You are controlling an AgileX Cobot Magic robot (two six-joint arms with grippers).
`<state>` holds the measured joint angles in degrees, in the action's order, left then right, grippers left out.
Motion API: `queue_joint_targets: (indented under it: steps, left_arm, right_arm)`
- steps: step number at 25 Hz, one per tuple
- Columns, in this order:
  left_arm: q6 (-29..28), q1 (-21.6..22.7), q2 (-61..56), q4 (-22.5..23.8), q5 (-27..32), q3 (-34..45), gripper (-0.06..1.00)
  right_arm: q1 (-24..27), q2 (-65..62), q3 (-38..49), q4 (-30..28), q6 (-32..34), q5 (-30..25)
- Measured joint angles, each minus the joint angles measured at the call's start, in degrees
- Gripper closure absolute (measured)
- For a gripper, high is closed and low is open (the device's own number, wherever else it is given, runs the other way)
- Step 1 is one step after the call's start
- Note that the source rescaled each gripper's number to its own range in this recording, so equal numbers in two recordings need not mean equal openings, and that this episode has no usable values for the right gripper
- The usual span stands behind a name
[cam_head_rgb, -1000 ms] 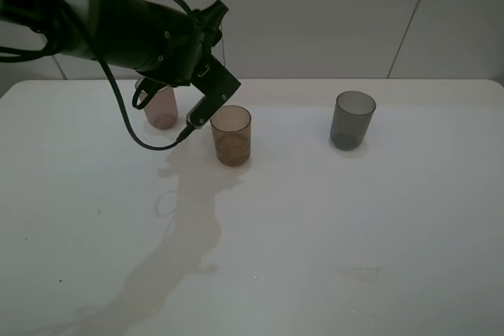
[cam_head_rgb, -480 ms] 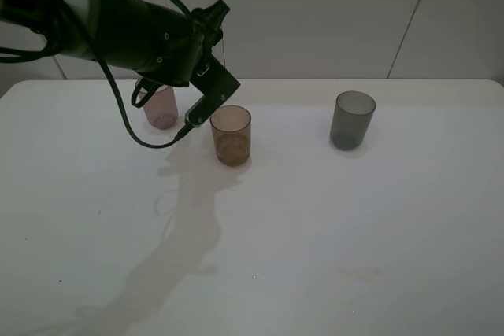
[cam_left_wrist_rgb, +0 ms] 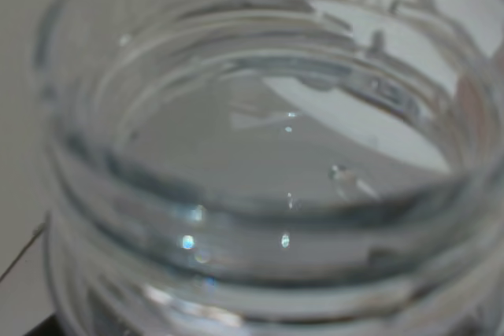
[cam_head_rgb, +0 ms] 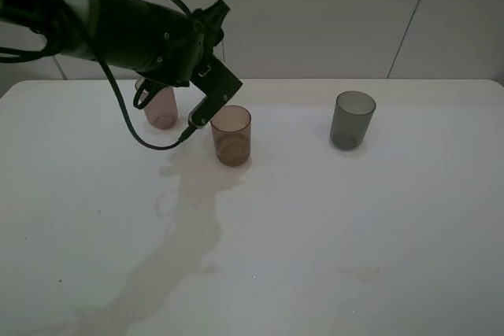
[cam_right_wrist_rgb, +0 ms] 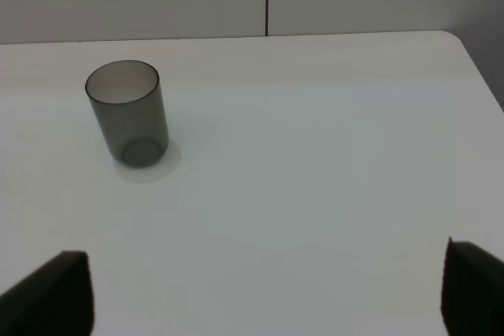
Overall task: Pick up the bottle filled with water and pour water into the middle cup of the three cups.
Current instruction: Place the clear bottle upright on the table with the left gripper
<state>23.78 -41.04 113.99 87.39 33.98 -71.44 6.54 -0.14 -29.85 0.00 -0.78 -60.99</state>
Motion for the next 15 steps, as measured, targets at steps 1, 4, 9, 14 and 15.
queue_joint_targets:
  steps: [1, 4, 9, 14, 15]
  left_arm:
    - [-1.1, -0.1, -0.1, -1.3, 0.0, 0.0, 0.93]
    - [-7.9, -0.1, -1.1, -8.6, -0.8, 0.0, 0.93]
    - [-21.7, -0.1, -5.7, -23.3, -4.5, 0.0, 0.93]
    - [-25.7, 0.8, -11.3, -36.8, -14.2, 4.2, 0.93]
    - [-25.8, 1.3, -12.4, -39.1, -16.4, 5.5, 0.93]
  right_arm:
    - [0.0, 0.0, 0.0, 0.0, 0.0, 0.0]
    - [0.0, 0.0, 0.0, 0.0, 0.0, 0.0]
    - [0.0, 0.0, 0.0, 0.0, 0.0, 0.0]
    - [0.0, 0.0, 0.0, 0.0, 0.0, 0.0]
    - [0.0, 0.0, 0.0, 0.0, 0.0, 0.0]
